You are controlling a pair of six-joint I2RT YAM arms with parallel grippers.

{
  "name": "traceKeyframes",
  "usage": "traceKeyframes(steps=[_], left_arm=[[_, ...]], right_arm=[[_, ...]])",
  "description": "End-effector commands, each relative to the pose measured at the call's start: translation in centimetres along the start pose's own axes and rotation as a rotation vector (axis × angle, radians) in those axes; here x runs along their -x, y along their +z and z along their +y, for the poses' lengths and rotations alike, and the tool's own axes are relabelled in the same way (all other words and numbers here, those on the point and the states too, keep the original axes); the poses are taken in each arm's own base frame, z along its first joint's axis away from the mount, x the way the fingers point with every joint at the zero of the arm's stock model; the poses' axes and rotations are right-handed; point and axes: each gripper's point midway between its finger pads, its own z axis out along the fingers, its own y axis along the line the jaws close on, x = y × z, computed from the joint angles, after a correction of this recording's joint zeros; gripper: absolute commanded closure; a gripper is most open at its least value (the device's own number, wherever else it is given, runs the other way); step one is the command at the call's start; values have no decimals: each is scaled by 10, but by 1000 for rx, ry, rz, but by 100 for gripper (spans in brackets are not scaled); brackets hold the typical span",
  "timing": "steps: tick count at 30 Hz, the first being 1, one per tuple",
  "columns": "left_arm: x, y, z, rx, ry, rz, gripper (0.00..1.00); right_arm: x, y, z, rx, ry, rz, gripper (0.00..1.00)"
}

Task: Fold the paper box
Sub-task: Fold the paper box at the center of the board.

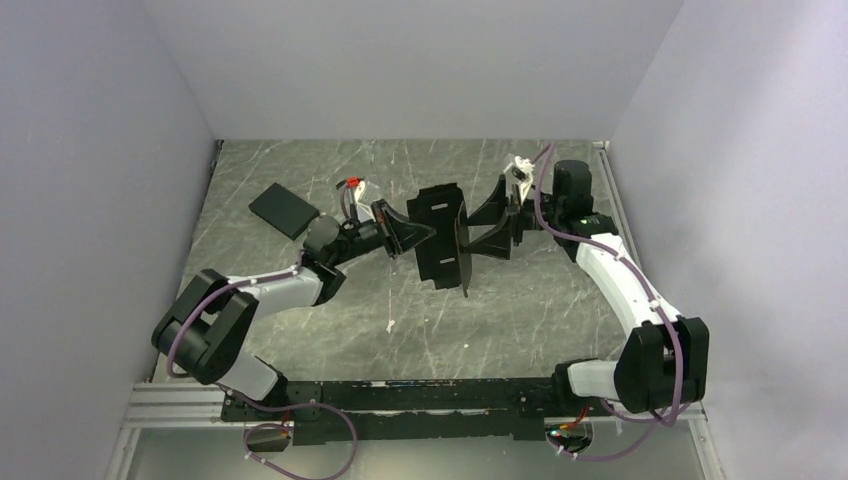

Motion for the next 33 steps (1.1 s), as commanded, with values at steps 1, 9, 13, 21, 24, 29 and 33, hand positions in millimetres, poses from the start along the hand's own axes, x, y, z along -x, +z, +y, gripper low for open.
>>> traceKeyframes(steps=[1, 9, 13, 21, 24, 29, 33], left_arm=[[15, -3, 4, 76, 80, -27, 100], [18, -11, 19, 206, 96, -19, 100], [22, -16, 25, 267, 107, -24, 100], [25, -18, 29, 313, 104, -46, 100], [24, -16, 29, 305, 92, -48, 100], [23, -16, 34, 328, 72, -57, 100], [23, -17, 45, 382, 42, -65, 100]], right_arm=[[23, -10, 21, 27, -125, -11, 9], [27, -12, 29, 40, -104, -12, 1], [30, -14, 28, 16, -109, -8, 0], [26, -13, 10, -69, -72, -14, 2], [23, -11, -3, -132, -54, -17, 15], [25, -12, -23, -261, -60, -5, 68], [27, -12, -32, -323, -52, 0, 95]])
